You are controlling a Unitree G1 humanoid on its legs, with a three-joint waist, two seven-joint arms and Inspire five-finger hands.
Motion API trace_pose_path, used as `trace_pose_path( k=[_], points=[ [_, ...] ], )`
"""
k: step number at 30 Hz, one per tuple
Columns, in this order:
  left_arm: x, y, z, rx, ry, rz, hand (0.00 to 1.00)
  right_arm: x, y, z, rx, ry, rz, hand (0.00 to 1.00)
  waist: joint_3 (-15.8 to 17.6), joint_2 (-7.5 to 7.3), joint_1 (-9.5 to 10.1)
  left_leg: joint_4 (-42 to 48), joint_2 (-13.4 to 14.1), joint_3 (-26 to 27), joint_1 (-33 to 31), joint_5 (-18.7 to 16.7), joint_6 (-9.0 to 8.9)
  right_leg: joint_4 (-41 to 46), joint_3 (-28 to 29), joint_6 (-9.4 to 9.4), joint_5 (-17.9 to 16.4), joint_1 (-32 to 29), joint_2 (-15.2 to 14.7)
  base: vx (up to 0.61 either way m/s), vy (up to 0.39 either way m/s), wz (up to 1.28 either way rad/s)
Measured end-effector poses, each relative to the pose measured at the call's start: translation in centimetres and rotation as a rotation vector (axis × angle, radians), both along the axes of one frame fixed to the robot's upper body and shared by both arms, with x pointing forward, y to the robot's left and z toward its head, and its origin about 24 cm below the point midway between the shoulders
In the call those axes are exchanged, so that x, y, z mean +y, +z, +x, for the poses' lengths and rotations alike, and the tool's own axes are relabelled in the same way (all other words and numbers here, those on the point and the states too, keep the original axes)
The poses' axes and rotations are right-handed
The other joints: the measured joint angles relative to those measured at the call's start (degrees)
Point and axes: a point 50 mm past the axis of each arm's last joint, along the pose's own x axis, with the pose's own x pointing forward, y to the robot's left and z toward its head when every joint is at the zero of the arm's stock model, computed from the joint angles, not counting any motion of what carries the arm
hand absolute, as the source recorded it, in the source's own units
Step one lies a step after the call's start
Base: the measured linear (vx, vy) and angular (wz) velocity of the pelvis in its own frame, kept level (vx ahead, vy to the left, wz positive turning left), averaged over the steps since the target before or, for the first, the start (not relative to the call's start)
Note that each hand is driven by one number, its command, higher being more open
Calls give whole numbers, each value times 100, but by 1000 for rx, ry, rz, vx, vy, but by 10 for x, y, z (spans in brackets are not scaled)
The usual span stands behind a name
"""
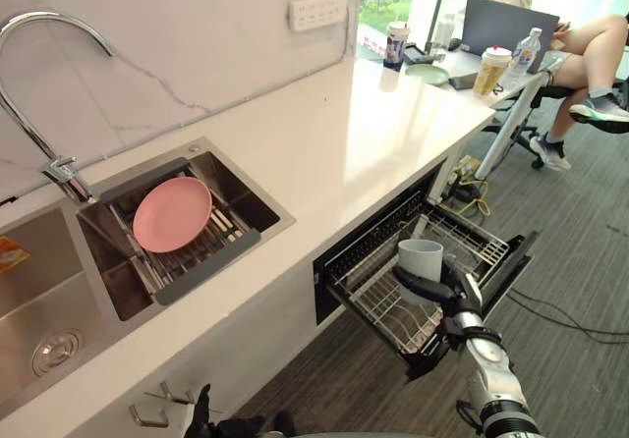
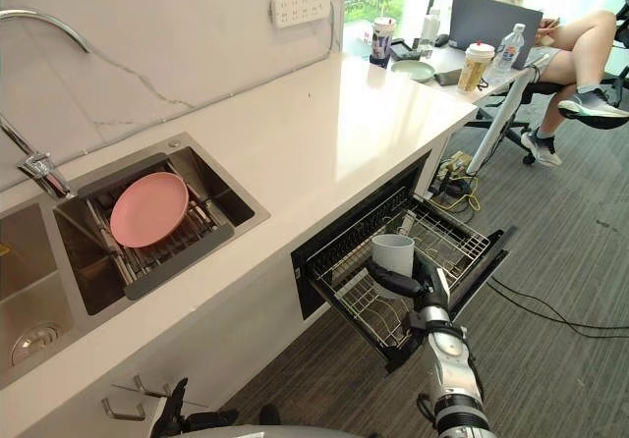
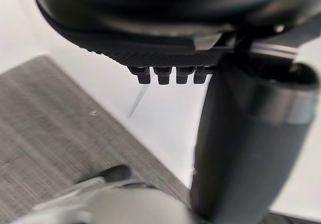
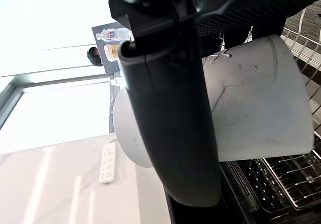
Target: Walk over to the sink, pick up the cup, carry it to the dishwasher, place the cup inside the dishwasher, then close the dishwasher door
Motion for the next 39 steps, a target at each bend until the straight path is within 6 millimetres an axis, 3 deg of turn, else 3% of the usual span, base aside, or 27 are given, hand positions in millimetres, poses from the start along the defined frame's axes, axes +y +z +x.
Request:
trace_pose_path(
  k=[8,12,15,16,21,25,31,32,39],
  points=[
    [5,-6,-18,79,108,-27,100,-28,-3,5,148,69,-182,0,165,-6,149,-5,-80,-248,20,7,10,209,-230,52,-144,86,-89,0,32,17],
    [7,-9,-25,132,124,-84,100,-41,5,24,210,57,-224,0,413,58,175,-3,-90,-310,-188,63,67,287,-267,34,-138,-118,-101,-29,48,7],
    [7,-9,-14,101,154,-145,100,-54,22,41,199,16,-261,0,744,131,202,26,-87,-453,-511,210,116,361,-386,-26,-94,-375,-86,-34,27,21],
    [7,-9,-7,77,168,-169,100,-61,31,48,184,-5,-280,0,959,164,290,33,-89,-476,-611,265,121,382,-401,-65,-65,-473,-73,-70,35,13],
    [11,-6,6,13,244,-221,100,-74,58,64,122,-67,-322,0,1592,164,472,33,-72,-744,-1043,413,120,454,-628,-147,-46,-772,-20,-50,6,24],
    [15,-6,7,-14,340,-251,100,-76,61,65,110,-82,-320,0,1954,99,619,28,-89,-935,-1199,453,110,515,-622,-210,-86,-852,-15,-9,3,24],
    [21,-2,21,-67,350,-256,100,-73,65,72,86,-55,-301,0,2251,71,733,9,-91,-1090,-1440,535,102,596,-458,-281,-145,-1056,-19,-12,5,13],
    [22,-2,23,-72,347,-254,100,-73,65,72,77,-66,-284,100,2282,54,762,8,-91,-1099,-1457,539,99,601,-457,-260,-162,-1069,-22,0,0,0],
    [21,2,39,-106,298,-249,100,-66,77,85,17,-39,-266,100,2372,9,789,30,-76,-1175,-1612,572,69,765,-471,-215,-300,-1257,-19,10,-6,2]
  ],
)
